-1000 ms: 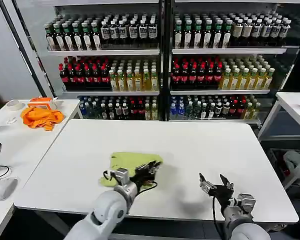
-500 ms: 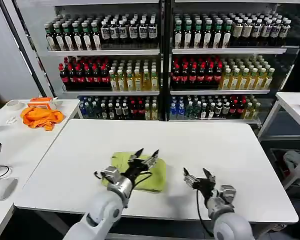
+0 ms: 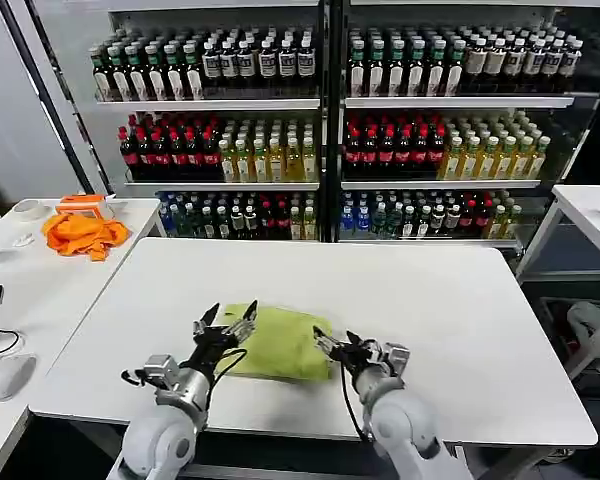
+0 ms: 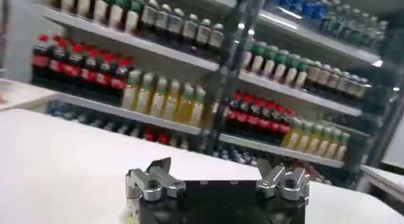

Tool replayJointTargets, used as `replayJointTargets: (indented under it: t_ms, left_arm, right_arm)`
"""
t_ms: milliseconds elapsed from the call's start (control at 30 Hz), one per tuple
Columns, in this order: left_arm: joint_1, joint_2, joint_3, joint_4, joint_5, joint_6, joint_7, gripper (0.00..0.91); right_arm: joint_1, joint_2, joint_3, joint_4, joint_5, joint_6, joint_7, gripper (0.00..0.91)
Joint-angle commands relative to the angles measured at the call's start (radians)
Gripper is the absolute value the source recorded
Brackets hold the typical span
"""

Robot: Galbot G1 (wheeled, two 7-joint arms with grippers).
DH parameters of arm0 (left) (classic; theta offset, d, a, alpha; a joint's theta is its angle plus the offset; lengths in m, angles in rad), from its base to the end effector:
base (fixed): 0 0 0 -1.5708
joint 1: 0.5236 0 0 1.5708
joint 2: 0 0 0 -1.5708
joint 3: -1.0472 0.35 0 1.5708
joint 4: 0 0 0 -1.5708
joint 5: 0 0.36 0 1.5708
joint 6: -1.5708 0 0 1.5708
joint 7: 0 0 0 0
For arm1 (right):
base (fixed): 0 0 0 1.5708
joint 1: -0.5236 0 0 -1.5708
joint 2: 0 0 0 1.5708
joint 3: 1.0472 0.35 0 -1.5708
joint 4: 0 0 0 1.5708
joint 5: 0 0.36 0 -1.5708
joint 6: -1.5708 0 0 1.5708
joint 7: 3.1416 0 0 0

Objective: Fold and organize the clothes.

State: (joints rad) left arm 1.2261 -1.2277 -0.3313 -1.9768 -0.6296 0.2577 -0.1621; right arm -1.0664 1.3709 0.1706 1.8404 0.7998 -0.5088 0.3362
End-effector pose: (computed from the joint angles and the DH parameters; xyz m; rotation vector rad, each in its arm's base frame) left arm 0.2808 0.0104 -0.2713 -0.3093 -2.9135 0.4294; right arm 0.3203 0.0671 -0.2791 0.3546 -2.5517 -0.5737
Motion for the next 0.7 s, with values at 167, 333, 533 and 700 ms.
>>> replayJointTargets:
  t_ms: [167, 333, 533, 700]
  left_arm:
    - [0.121, 0.0, -0.08, -0.057, 0.037, -0.021, -0.002, 0.907]
    - [0.123, 0.003, -0.075, -0.06, 0.038, -0.021, -0.002, 0.907]
    - [0.105, 0.003, -0.069, -0.05, 0.037, -0.019, -0.001, 0.907]
    - [0.1, -0.005, -0.061, -0.042, 0.043, -0.019, -0.002, 0.907]
  right_arm:
    - [0.111, 0.121, -0.041, -0.181, 0.146, 0.028, 0.048, 0.0]
    - [0.102, 0.108, -0.036, -0.169, 0.133, 0.045, 0.047, 0.0]
    - [0.111, 0.07, -0.026, -0.186, 0.091, 0.053, 0.04, 0.0]
    - [0.128, 0.038, -0.016, -0.194, 0.067, 0.058, 0.028, 0.0]
